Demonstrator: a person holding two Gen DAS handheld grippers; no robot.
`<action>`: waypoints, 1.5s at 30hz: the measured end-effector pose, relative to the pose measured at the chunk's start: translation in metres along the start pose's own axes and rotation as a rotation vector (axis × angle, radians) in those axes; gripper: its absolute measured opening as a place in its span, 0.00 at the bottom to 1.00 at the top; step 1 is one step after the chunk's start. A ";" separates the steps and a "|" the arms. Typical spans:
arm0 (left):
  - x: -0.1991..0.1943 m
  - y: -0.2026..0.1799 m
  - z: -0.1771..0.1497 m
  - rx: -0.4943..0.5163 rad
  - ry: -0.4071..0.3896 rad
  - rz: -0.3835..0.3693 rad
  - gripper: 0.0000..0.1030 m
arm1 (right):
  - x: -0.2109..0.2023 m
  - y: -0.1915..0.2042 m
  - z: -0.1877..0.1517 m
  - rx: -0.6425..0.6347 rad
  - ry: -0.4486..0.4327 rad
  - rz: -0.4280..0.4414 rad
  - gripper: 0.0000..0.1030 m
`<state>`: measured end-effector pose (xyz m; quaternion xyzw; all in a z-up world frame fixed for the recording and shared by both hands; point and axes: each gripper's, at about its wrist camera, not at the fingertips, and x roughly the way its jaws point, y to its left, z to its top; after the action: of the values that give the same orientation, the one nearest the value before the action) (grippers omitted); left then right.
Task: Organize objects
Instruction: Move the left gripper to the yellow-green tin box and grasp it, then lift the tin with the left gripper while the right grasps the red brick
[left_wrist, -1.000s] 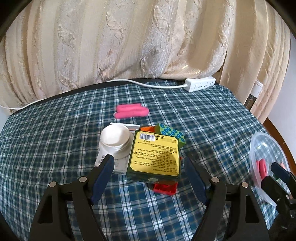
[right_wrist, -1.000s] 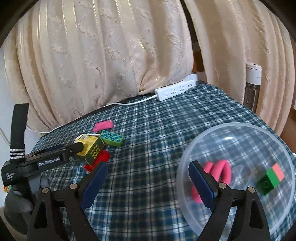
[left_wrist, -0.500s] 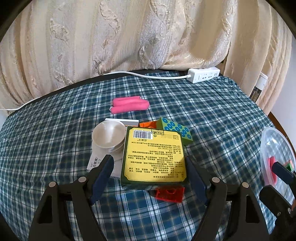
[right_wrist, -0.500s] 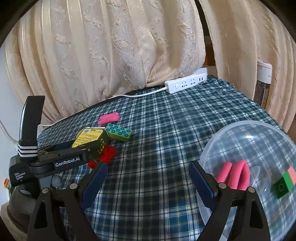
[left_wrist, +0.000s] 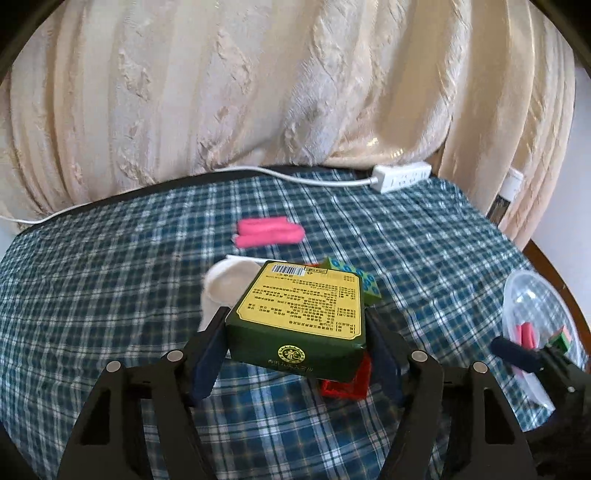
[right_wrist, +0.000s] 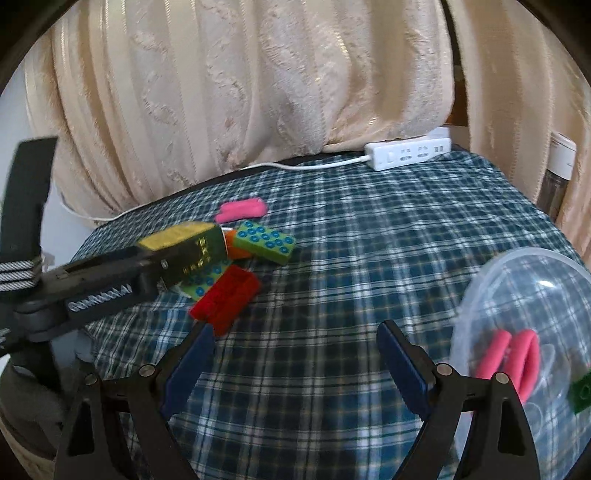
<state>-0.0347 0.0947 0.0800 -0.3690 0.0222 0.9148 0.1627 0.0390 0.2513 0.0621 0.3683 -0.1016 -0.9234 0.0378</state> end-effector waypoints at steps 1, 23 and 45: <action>-0.003 0.003 0.001 -0.008 -0.007 0.002 0.69 | 0.002 0.003 0.001 -0.008 0.005 0.002 0.90; -0.027 0.057 0.006 -0.149 -0.058 0.061 0.69 | 0.070 0.058 0.016 -0.144 0.161 0.014 0.89; -0.016 0.042 -0.001 -0.114 -0.010 0.006 0.69 | 0.061 0.034 0.015 -0.079 0.148 -0.049 0.33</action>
<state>-0.0368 0.0501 0.0869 -0.3729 -0.0297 0.9169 0.1389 -0.0157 0.2119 0.0393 0.4361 -0.0530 -0.8976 0.0370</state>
